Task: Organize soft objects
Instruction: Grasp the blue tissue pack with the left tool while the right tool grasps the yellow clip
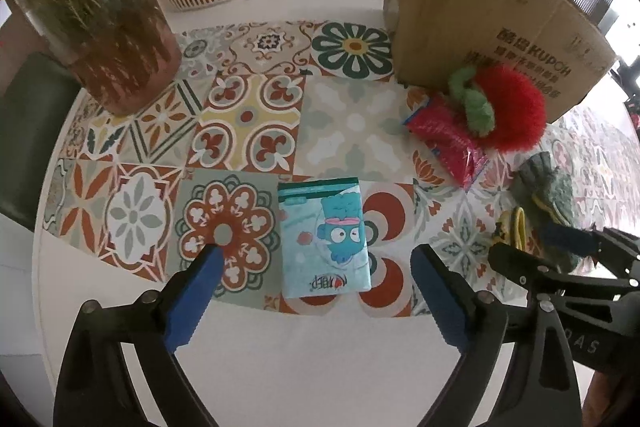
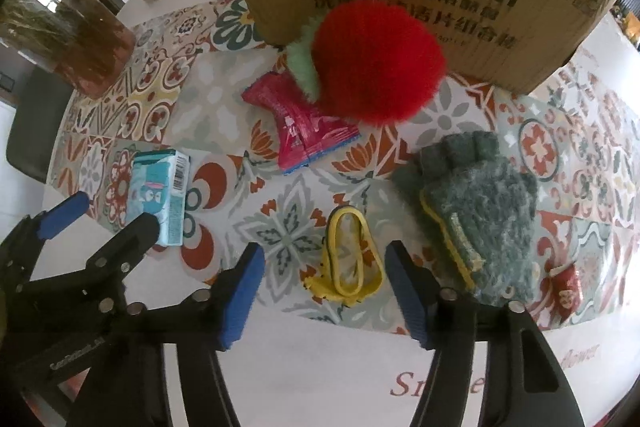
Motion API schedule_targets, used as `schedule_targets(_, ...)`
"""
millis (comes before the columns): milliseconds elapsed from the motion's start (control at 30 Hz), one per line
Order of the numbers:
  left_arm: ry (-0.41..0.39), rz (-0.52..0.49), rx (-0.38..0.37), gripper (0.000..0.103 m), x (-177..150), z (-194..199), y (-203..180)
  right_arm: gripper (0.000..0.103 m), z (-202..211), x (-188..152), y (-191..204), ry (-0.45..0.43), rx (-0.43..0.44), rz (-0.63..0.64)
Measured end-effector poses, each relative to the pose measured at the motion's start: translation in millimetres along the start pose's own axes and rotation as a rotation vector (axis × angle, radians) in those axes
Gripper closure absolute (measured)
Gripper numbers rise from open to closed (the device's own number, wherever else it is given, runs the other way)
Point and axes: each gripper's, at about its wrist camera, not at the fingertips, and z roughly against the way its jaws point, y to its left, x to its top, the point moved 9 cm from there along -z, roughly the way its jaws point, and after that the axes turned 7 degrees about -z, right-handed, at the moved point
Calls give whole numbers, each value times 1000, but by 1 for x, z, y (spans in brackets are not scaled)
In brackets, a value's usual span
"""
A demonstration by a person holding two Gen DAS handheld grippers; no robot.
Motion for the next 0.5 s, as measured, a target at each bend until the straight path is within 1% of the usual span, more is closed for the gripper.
schedule_targets(167, 31, 9, -11, 16, 1, -14, -2, 46, -10, 2, -1, 10, -12, 6)
schedule_targets(300, 44, 11, -14, 23, 3, -22, -3, 48, -15, 6, -3, 12, -30, 4)
schedule_targets(500, 73, 16, -21, 28, 4, -35, -5, 49, -22, 12, -11, 13, -52, -8)
